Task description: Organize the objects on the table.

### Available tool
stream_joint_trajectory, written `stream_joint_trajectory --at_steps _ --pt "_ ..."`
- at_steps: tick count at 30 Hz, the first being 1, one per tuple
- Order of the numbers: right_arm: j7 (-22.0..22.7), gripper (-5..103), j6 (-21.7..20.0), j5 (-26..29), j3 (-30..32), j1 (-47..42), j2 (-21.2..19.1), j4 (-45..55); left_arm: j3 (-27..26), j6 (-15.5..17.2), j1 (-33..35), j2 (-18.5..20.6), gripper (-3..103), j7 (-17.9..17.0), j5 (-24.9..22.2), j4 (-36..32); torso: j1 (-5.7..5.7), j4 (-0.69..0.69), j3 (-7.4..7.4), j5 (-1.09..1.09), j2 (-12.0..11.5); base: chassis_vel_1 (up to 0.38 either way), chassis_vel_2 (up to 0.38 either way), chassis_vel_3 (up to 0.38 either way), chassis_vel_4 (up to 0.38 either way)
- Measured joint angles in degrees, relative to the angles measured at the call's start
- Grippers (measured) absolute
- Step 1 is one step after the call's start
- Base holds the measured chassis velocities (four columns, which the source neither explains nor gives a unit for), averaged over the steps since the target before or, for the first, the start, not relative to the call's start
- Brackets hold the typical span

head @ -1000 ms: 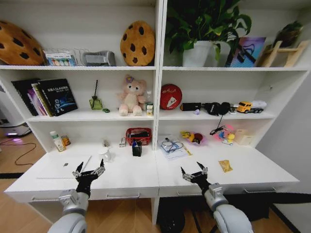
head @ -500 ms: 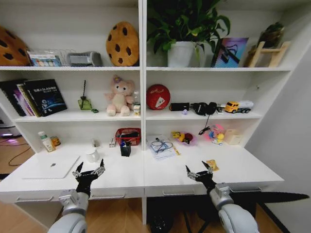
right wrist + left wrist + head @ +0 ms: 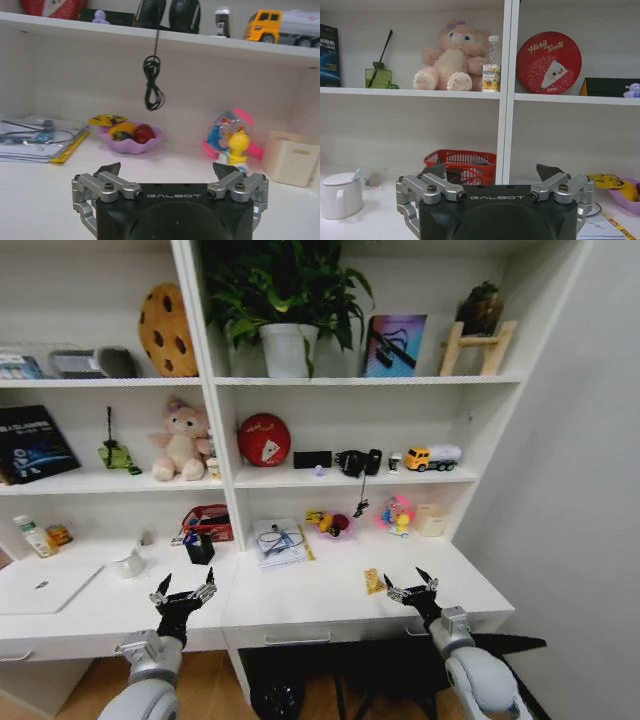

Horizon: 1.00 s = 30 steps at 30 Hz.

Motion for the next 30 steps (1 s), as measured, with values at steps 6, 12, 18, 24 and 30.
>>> stream_joint_trajectory --at_steps 6,12,18,24,30 --pt "-4.1 100 -0.3 2.4 -1.0 2.3 -0.3 -4.4 0.0 0.0 0.0 0.0 100 0.0 0.0 0.0 0.0 -0.02 0.0 -0.01 0.0 0.043 0.038 -0.025 -0.006" --pt "-2.7 100 -1.0 3.5 -2.7 6.0 0.1 -9.2 0.0 0.0 0.0 0.0 100 -0.1 0.0 0.0 0.01 -0.03 0.0 -0.01 0.0 0.035 0.042 -0.042 -0.034" --pt "-1.7 103 -2.2 5.3 -3.7 11.3 0.0 -14.0 0.0 0.0 0.0 0.0 100 -0.1 0.0 0.0 0.01 -0.03 0.01 0.0 0.0 0.0 0.0 0.0 0.0" --pt "-0.4 89 -5.8 8.7 -4.7 14.0 -0.1 -15.7 0.0 0.0 0.0 0.0 100 -0.1 0.0 0.0 0.01 -0.03 0.01 -0.01 0.0 0.0 0.0 0.0 0.0" --pt "2.2 63 -10.9 12.5 -5.1 16.0 -0.5 -16.1 0.0 0.0 0.0 0.0 100 -0.1 0.0 0.0 0.01 -0.03 0.0 -0.01 0.0 0.0 0.0 0.0 0.0"
